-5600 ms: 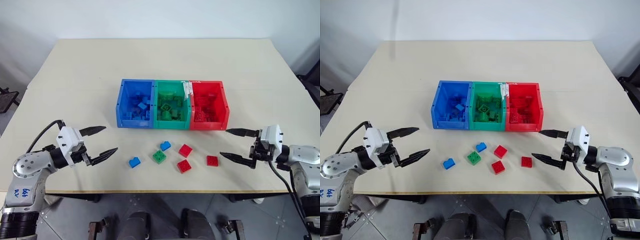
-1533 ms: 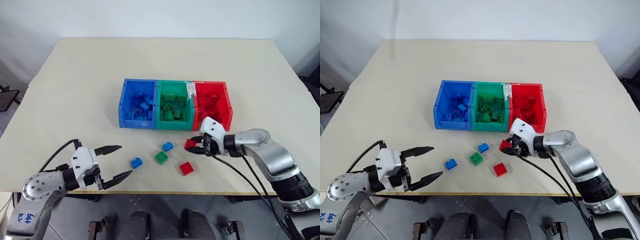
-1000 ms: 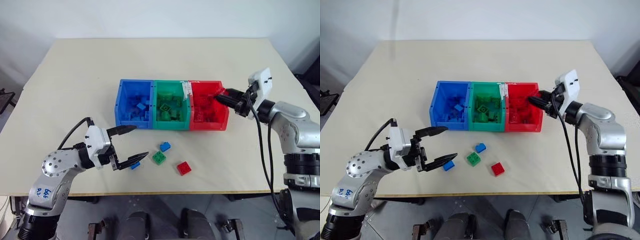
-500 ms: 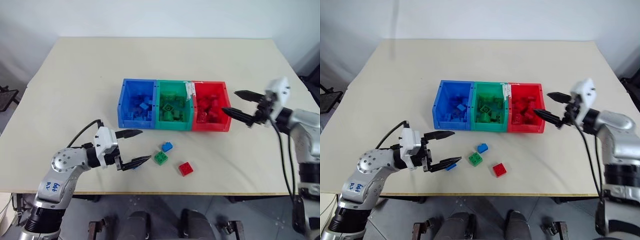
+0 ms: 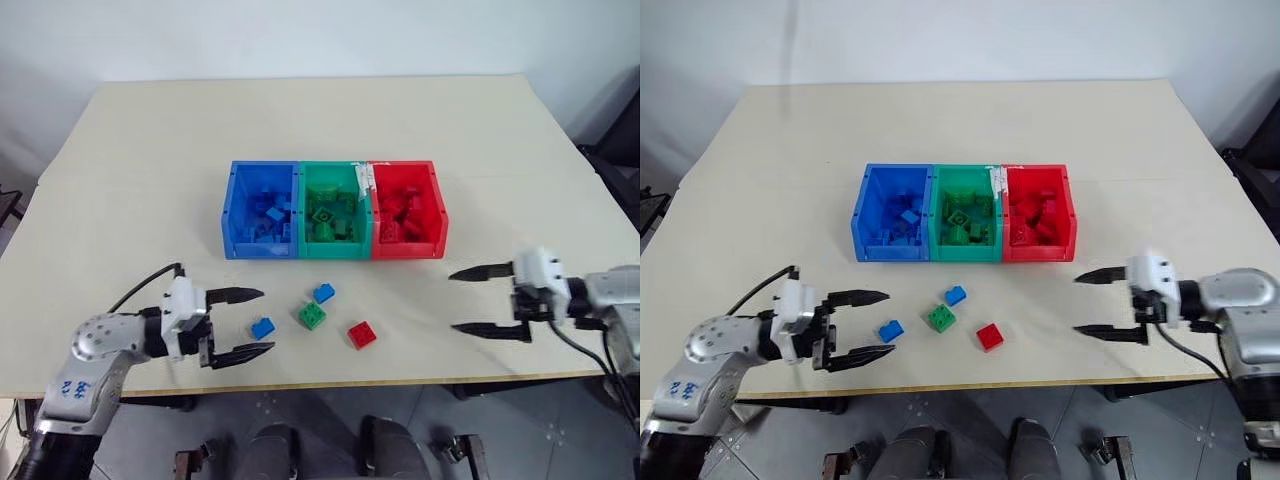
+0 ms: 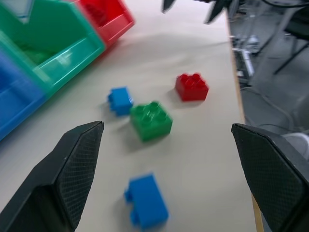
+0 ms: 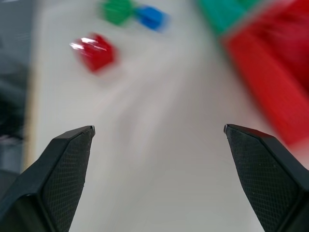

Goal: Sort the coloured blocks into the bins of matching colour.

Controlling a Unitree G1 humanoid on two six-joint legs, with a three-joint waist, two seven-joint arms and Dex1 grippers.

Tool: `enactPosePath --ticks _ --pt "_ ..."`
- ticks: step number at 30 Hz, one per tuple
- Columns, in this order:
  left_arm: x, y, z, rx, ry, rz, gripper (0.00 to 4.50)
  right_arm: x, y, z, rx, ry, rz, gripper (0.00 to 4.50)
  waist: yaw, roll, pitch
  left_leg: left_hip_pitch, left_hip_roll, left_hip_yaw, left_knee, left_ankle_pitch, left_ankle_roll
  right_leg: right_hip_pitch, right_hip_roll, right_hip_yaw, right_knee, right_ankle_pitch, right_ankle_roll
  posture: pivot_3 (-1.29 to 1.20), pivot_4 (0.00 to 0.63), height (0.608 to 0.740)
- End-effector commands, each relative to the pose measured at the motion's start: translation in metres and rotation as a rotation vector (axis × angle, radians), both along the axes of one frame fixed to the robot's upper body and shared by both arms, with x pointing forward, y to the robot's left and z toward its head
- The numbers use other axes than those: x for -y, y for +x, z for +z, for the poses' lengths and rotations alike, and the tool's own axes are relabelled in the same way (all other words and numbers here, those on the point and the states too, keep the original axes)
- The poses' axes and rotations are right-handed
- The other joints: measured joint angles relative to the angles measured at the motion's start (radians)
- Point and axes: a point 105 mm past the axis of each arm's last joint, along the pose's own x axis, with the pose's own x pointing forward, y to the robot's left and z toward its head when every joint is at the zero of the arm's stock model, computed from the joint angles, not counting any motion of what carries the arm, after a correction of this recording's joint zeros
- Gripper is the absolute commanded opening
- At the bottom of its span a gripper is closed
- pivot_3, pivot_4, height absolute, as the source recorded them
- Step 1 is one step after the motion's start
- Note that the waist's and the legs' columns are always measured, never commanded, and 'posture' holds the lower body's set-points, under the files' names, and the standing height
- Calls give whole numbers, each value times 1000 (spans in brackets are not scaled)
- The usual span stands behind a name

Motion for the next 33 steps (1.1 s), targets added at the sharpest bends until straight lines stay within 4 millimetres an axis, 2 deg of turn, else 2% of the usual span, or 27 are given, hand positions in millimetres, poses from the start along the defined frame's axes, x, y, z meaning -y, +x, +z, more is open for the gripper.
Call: enactPosePath --ticks 1,4,9,12,18,20,25,30,33 --pt "-15 -13 6 48 31 23 4500 -39 -8 -5 -49 -44 198 4487 0 0 0 0 0 -1 0 0 0 0 0 0 0 0 0 0 150 740" --pt "-28 -25 -3 44 78 53 4500 -66 -6 -17 -56 -100 290 4487 1 0 0 0 0 -2 0 -1 -2 -1 0 0 0 0 -1 0 150 740" --pt "-36 -35 -7 48 113 83 4500 -85 -3 -34 -37 -196 386 4487 5 0 0 -2 -1 -3 0 -2 -1 -1 -1 -1 -1 -1 -2 0 150 740" --pt "-36 -36 -7 48 110 94 4500 -89 -1 -37 -24 -198 408 3924 3 0 0 -2 -1 -3 0 -3 -1 -1 -1 -1 -1 -1 -2 0 150 740" --pt "-34 -38 -10 41 113 106 4500 -93 -4 -33 -12 -130 420 1903 -2 0 0 -2 0 -3 0 -3 -1 -1 0 -2 -1 -1 -2 0 150 740" --pt "-32 -36 -8 50 102 108 4500 -89 -4 -28 -10 -84 394 1419 -1 0 0 -2 0 -3 0 -3 -1 -1 0 -2 0 -1 -2 0 150 740" --pt "-24 -28 3 86 44 118 4500 -73 9 -3 19 67 208 1420 4 0 0 -2 -1 -3 0 -3 -1 -1 0 -2 0 -1 -2 0 150 740" --pt "-3 -19 17 59 -70 101 4500 -36 57 39 102 214 -197 1420 1 0 0 -1 0 -3 0 -3 -1 -1 0 -2 0 -1 -2 0 150 740" --pt "8 -11 26 72 -120 98 4500 -21 81 56 151 264 -344 1420 0 0 0 -1 0 -2 0 -3 -1 -1 0 -1 0 -1 -2 0 150 740"
